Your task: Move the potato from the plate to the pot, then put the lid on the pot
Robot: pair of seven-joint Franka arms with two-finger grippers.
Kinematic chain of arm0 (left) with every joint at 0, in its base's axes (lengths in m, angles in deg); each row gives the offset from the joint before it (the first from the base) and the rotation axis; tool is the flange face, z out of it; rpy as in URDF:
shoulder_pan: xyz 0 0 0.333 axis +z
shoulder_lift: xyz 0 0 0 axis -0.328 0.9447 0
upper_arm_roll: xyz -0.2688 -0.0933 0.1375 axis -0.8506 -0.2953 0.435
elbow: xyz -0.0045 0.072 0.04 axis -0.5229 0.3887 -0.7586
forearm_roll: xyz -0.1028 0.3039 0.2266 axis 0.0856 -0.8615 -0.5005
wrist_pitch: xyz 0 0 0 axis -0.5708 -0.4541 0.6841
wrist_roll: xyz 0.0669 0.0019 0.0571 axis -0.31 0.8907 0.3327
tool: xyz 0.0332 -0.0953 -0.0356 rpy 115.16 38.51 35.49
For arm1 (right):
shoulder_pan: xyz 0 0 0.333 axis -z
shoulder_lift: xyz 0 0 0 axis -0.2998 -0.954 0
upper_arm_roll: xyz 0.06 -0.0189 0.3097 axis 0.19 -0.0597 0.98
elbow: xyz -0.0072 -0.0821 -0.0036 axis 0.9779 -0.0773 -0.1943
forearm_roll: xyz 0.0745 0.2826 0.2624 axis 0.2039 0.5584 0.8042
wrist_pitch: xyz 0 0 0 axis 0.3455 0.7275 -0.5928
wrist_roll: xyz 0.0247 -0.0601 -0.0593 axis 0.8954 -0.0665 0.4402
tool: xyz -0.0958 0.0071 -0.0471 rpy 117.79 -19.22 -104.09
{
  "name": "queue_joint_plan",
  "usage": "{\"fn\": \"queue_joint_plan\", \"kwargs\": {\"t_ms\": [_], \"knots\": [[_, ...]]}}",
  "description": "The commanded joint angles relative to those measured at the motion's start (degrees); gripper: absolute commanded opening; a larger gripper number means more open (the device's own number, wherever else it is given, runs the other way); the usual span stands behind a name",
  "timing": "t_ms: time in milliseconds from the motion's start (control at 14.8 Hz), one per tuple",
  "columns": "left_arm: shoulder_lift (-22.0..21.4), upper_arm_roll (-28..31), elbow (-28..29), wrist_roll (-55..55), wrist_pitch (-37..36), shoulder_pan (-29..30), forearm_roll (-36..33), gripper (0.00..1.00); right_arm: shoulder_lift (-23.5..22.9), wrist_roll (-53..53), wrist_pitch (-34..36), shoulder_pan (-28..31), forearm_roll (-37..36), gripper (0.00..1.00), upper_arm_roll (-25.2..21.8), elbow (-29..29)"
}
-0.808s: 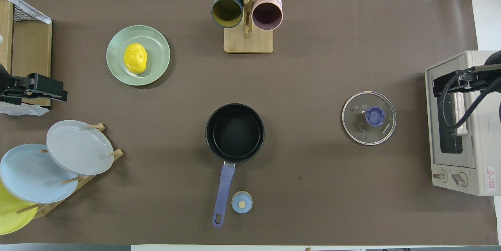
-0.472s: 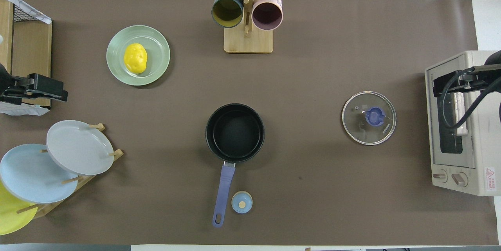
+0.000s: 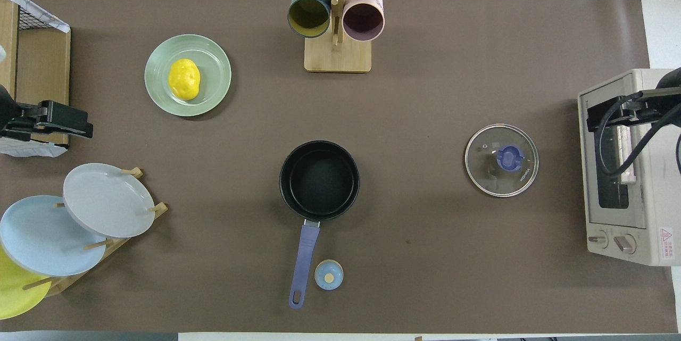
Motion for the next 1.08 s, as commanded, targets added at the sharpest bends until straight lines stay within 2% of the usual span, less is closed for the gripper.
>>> {"fn": "queue_joint_plan", "kwargs": {"t_ms": [0, 269, 472, 741, 876, 1010], "knots": [[-2.0, 0.2, 4.0, 0.0, 6.1, -0.5, -0.3, 1.00, -0.3, -0.8, -0.2, 0.6, 0.2, 1.00, 0.6, -0.5], [0.0, 0.1, 3.7, 0.1, 7.8, -0.5, 1.0, 1.00, -0.1, -0.7, 0.2, 0.7, 0.2, 1.00, 0.6, -0.3], [7.8, 0.2, -0.6, 0.2, 9.9, -0.5, 2.5, 1.00, 0.1, 5.5, -0.6, 0.4, 0.2, 1.00, 0.6, 0.5], [20.9, 0.1, -7.3, 0.4, 14.7, -0.5, 2.5, 1.00, -0.3, 9.7, -6.2, 0.3, 3.3, 1.00, 1.8, 5.7], [25.9, 0.1, -8.3, 0.1, 20.5, -0.6, 1.7, 1.00, -0.4, 10.4, -12.6, 0.2, 3.3, 1.00, 3.0, 11.3], [30.3, 0.3, -9.5, 0.2, 24.4, -2.3, 0.7, 1.00, -0.5, 15.4, -20.5, 0.2, 3.4, 1.00, 3.2, 17.7]]}}
